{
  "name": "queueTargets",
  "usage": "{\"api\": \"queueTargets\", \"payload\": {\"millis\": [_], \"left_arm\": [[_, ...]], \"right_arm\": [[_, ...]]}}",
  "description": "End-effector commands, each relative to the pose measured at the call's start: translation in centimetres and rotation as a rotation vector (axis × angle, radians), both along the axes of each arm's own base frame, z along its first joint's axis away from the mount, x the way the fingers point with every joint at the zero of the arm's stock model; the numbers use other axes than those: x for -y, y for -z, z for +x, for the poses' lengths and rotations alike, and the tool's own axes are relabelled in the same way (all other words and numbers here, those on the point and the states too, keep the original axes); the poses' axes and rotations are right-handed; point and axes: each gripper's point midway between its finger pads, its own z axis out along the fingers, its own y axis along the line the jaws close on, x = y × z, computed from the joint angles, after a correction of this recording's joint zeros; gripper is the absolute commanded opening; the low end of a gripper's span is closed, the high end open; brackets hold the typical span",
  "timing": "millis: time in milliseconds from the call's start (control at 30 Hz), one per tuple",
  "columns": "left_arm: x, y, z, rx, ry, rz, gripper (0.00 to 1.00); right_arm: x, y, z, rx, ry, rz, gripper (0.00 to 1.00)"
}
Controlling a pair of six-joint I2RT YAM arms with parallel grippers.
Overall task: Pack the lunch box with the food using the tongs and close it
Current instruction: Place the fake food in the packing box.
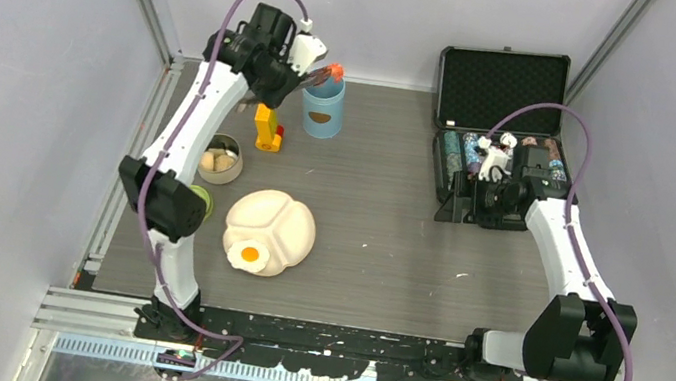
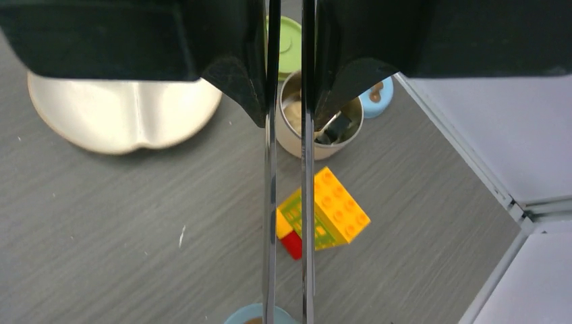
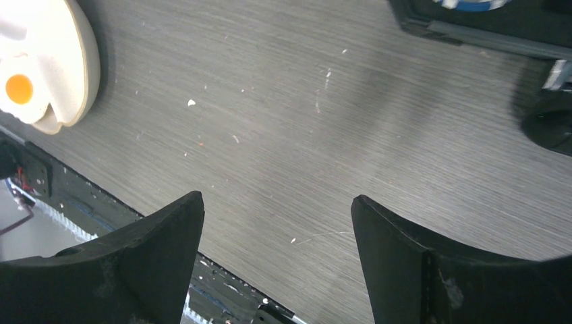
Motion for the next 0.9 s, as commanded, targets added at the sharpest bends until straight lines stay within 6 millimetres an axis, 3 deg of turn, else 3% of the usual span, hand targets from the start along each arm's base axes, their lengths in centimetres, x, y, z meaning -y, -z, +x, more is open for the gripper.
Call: {"api": "queueTargets", "payload": {"millis": [0, 167, 300, 367, 567, 700, 867], "left_arm": [[0.9, -1.1, 2.9, 0.061, -0.034, -0.03, 0.12], [1.1, 0.5, 4.7, 0.052, -0.046, -0.017, 0.16], [1.2, 1.2, 5.2, 0.042, -0.053, -0.013, 0.28], [1.2, 1.2, 5.2, 0.042, -0.051, -0.013, 0.37], [1.1, -0.3, 4.9, 0.061, -0.05, -0.025, 0.45], [0.7, -1.7, 3.3, 0.054, -0.037, -0.042, 0.45], [-0.6, -2.7, -1.3, 0.016, -0.004, -0.075, 0.44]], "right_arm": [[1.6, -3.0, 2.6, 0.12, 0.068, -0.004, 0.85], [2.5, -2.6, 3.0, 0.105, 0.105, 0.0, 0.85], [2.6, -2.3, 3.1, 0.102, 0.113, 0.008, 0.85], [2.6, -2.3, 3.2, 0.101, 0.113, 0.008, 0.85], [2.4, -2.0, 3.2, 0.083, 0.111, 0.026, 0.85], [2.1, -2.0, 3.0, 0.078, 0.103, 0.04, 0.85], [1.4, -2.1, 2.1, 0.071, 0.067, 0.067, 0.85]]}}
